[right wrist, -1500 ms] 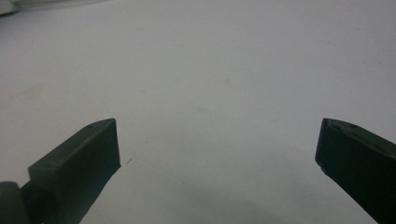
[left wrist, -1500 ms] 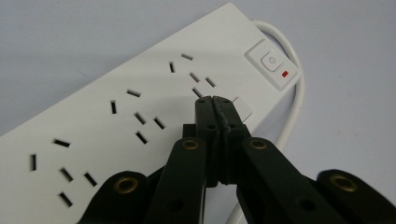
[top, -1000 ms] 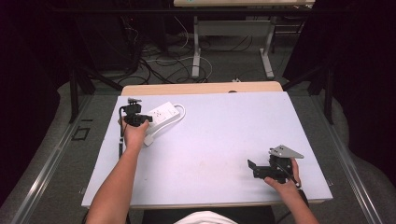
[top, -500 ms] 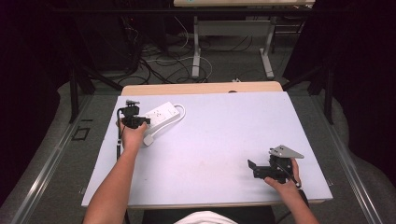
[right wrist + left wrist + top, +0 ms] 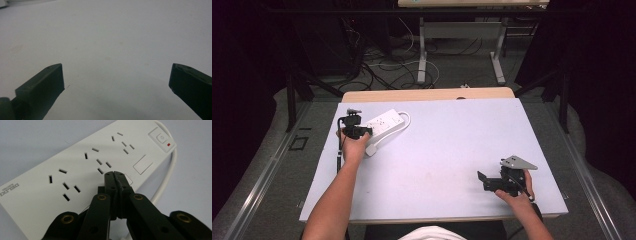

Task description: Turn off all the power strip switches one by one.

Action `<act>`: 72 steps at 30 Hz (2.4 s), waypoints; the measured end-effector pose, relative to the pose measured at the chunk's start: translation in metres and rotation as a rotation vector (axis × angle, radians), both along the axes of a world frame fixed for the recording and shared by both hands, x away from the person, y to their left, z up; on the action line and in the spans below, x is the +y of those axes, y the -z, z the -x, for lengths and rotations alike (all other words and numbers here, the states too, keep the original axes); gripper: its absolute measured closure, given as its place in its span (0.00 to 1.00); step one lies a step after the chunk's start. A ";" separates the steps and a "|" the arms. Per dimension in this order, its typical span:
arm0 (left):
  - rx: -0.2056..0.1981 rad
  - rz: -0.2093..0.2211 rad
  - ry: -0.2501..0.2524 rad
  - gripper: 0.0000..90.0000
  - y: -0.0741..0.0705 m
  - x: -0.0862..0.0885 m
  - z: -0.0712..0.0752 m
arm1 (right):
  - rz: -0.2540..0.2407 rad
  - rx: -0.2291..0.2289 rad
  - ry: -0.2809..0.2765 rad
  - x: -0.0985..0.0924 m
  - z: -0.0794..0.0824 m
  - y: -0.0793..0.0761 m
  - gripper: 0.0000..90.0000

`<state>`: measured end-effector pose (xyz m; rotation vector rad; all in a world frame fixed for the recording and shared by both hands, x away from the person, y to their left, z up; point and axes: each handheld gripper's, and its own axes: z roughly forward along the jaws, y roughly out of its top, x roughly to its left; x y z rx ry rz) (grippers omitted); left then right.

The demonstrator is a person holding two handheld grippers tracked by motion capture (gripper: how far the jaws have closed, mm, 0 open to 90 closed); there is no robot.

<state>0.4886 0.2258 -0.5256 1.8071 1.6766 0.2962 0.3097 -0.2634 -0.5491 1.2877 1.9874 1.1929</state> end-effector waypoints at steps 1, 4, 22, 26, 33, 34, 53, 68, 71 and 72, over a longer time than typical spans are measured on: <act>0.002 -0.001 0.000 1.00 0.000 -0.001 0.000 | 0.004 -0.003 -0.002 0.000 0.000 0.000 0.00; 0.001 -0.007 -0.001 1.00 0.002 -0.001 0.000 | 0.010 -0.007 -0.005 0.000 0.000 0.000 0.00; -0.008 0.046 -0.003 1.00 -0.008 0.013 0.009 | 0.001 -0.002 0.000 0.000 0.000 0.000 0.00; -0.040 0.058 -0.017 1.00 -0.012 0.019 0.014 | 0.003 0.002 0.003 0.000 0.001 0.000 0.00; -0.051 0.078 -0.038 1.00 -0.014 0.027 0.023 | 0.017 -0.008 -0.003 0.000 0.000 -0.001 0.00; -0.051 0.078 -0.038 1.00 -0.014 0.027 0.023 | 0.017 -0.008 -0.003 0.000 0.000 -0.001 0.00; -0.008 0.070 -0.042 1.00 -0.005 0.040 0.032 | 0.014 -0.008 0.001 0.000 0.000 -0.001 0.00; -0.003 0.065 -0.060 1.00 0.003 0.040 0.030 | 0.014 -0.006 -0.001 0.000 0.000 0.000 0.00; 0.006 0.065 -0.055 1.00 0.002 0.040 0.029 | 0.014 -0.005 -0.001 0.000 0.000 0.000 0.00; -0.004 0.064 -0.061 1.00 0.003 0.039 0.029 | 0.014 -0.004 -0.002 0.000 0.000 0.000 0.00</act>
